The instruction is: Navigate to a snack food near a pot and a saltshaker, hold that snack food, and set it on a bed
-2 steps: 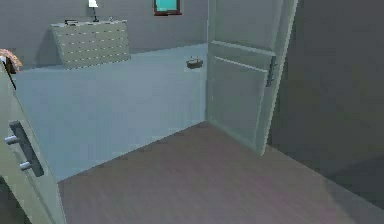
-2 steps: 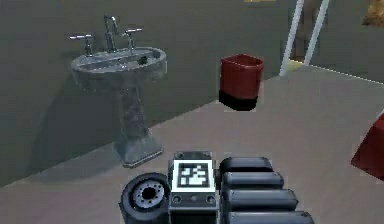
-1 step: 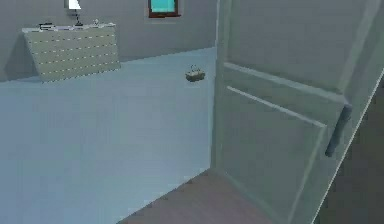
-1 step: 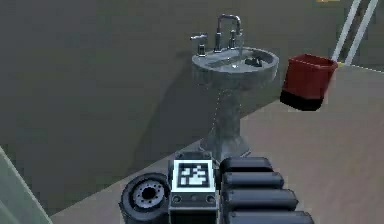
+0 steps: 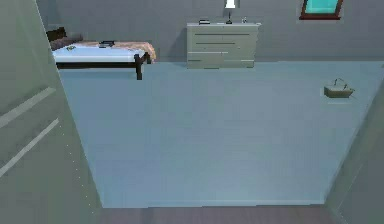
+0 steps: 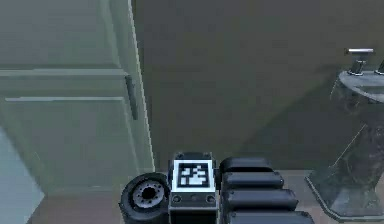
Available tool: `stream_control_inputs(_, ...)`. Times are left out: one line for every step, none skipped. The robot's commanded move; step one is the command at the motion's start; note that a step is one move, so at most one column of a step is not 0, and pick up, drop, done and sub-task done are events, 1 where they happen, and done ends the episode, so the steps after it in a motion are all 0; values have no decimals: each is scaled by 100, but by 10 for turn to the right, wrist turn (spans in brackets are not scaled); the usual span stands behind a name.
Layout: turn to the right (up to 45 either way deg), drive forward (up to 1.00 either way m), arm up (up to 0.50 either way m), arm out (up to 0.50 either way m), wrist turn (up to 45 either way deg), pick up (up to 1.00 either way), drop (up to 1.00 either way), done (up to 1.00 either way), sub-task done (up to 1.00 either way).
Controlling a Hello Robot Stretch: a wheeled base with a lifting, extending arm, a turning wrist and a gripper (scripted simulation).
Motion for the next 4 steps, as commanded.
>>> stream_control_inputs(0,50,0,0,0,0,0,0,0)
stream_control_inputs(-240,0,0,0,0,0,0,0,0)
stream_control_inputs(0,100,0,0,0,0,0,0,0)
stream_control_inputs(0,30,0,0,0,0,0,0,0)
